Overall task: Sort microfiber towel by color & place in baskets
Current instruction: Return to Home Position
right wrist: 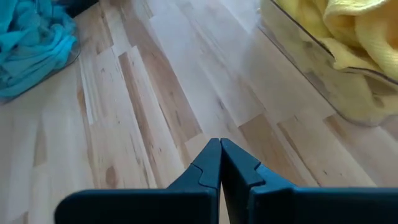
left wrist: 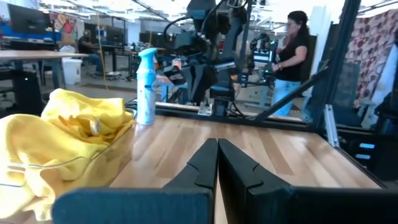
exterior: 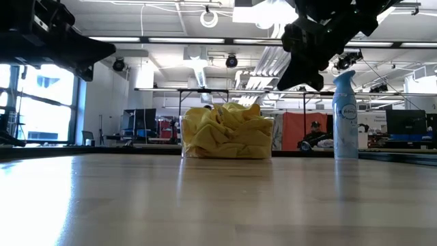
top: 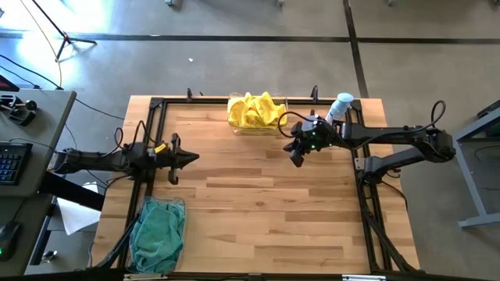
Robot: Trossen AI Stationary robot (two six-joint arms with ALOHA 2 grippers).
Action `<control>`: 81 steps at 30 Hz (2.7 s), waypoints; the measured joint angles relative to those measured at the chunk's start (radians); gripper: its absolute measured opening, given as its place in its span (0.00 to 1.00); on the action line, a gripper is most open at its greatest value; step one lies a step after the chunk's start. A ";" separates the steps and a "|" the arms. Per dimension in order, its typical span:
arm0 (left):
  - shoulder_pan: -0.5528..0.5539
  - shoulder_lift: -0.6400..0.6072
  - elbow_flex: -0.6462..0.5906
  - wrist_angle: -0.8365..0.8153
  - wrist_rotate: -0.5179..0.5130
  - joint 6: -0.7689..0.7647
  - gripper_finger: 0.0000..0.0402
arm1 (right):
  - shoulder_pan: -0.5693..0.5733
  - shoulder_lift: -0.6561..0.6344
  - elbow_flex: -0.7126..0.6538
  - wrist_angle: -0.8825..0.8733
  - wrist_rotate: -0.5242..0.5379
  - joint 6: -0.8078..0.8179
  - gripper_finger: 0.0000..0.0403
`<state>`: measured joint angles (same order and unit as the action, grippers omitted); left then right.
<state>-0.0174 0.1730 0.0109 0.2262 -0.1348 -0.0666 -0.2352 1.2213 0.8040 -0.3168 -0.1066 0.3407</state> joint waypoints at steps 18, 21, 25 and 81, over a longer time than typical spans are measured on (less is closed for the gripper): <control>0.013 -0.168 0.002 -0.212 0.078 -0.010 0.00 | 0.002 0.001 0.000 -0.007 0.015 0.062 0.00; 0.013 -0.154 0.002 -0.212 0.079 -0.025 0.00 | 0.002 0.001 0.000 -0.013 0.025 0.085 0.00; 0.013 -0.139 0.002 -0.212 0.079 -0.060 0.00 | 0.002 0.001 0.000 -0.015 0.025 0.082 0.00; 0.013 -0.137 0.002 -0.210 0.078 -0.061 0.00 | 0.349 -1.001 -0.585 0.101 0.203 -0.109 0.00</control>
<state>-0.0043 0.0364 0.0128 0.0158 -0.0563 -0.1280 0.1139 0.2205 0.2190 -0.2155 0.0965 0.2317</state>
